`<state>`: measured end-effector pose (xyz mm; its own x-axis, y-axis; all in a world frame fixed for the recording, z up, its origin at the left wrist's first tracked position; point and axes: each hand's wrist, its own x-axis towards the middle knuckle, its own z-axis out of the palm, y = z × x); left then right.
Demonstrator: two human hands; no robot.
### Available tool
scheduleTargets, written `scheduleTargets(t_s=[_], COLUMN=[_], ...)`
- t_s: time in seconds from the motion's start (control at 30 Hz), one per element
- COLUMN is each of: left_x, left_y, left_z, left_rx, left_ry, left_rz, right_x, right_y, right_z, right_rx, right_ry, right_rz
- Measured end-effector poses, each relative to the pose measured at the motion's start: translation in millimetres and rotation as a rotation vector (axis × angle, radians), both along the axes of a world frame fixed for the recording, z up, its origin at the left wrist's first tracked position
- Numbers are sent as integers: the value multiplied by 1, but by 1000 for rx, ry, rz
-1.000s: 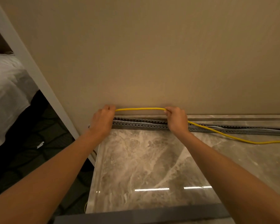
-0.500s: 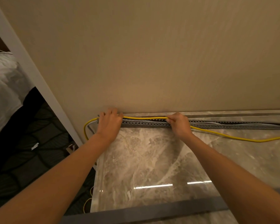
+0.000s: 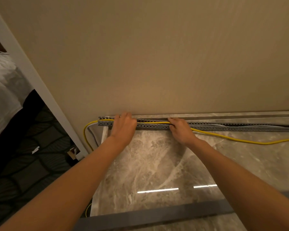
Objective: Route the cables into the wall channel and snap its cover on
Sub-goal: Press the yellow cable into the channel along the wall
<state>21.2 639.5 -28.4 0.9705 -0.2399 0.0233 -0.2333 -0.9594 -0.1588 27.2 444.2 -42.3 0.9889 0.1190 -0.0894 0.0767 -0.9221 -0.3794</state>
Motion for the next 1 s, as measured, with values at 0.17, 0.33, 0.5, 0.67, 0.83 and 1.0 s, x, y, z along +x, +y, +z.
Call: scheduleTargets(t_s=[0.17,0.33,0.5,0.67,0.83,1.0], left_x=[0,-5,-1,3,3,7], left_y=[-27,-69,-97,-134,-178,-192], left_z=[-1,-5,6,15,7,2], left_rx=[-46,-52,30,14,-23,50], left_ry=[-2,-6,60,64,55,67], left_rz=[-50,-180,-71,-36,-129,-224], right_x=[-6,-3,-15,-25,-19,-9], right_y=[-9,-19,-70,-116,-139,-149], right_z=[-5,2,8,0,-3,4], right_rx=[-197,-13,17,-101,-215,-272], right_ry=[76,152,133,1,-133,-100], right_rz=[149,175,112,39,79,181])
